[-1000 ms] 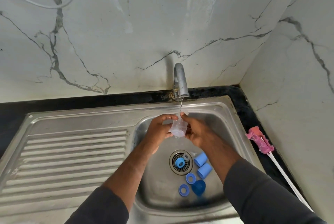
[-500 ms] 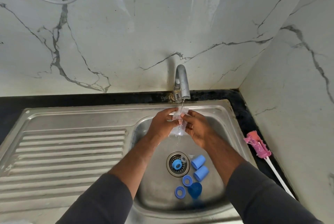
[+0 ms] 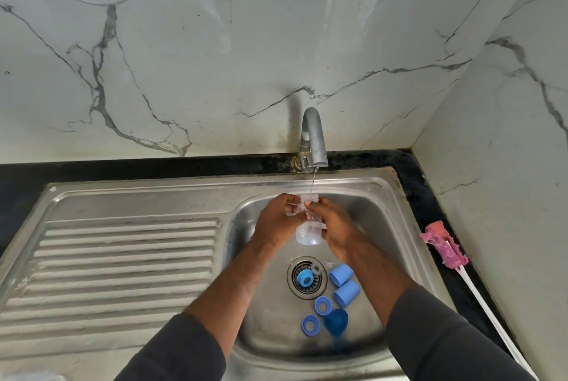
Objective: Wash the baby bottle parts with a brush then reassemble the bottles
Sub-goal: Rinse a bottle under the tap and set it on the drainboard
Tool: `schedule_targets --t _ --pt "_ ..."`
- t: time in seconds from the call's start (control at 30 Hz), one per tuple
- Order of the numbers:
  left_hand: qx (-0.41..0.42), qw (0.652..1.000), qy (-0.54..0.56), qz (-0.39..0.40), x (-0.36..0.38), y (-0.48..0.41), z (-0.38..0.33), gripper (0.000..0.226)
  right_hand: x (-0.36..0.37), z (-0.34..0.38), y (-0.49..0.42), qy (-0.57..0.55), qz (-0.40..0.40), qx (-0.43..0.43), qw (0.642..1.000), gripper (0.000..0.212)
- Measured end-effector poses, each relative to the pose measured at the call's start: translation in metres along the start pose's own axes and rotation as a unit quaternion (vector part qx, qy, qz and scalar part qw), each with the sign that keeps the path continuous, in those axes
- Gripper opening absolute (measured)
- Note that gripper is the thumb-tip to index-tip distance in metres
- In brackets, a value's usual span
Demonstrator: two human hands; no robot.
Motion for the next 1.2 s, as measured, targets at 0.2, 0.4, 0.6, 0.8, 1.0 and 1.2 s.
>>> schedule_targets --t 0.2,0.4,0.6,0.8,1.0,1.2 --pt "0.015 0.999 -0.015 -0.028 -0.012 0.0 0.001 0.033 0.007 0.005 -0.009 0.042 -0.013 -0.01 0.999 0.024" --pt "0.043 0.998 -0.025 -0.042 -0.017 -0.011 -0.006 0.031 0.011 0.021 -0.004 0.081 0.023 -0.035 0.996 0.054" --pt "0.052 0.998 -0.008 -0.043 -0.015 -0.015 -0.003 0.024 0.0 0.03 -0.001 0.218 -0.05 -0.125 0.967 0.053" --pt "-0.02 0.99 0.09 -0.109 -0.03 -0.002 0.016 0.02 -0.01 0.037 0.007 0.261 -0.142 -0.183 0.937 0.054" --pt "-0.039 0.988 0.07 -0.135 -0.044 0.003 0.03 0.013 0.002 0.031 0.01 0.342 -0.143 -0.216 0.903 0.047" --pt "-0.041 0.985 0.08 -0.145 -0.049 0.01 0.037 0.012 -0.004 0.038 0.014 0.268 -0.195 -0.25 0.91 0.052"
Point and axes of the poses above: each hand's wrist, its own y-axis away from the middle knuckle, its own x-axis out of the palm, z = x × y, the point moved 9 cm from there along -y, towards the middle knuckle, and after that the axes turned 13 degrees about x, right-handed, at the moved point
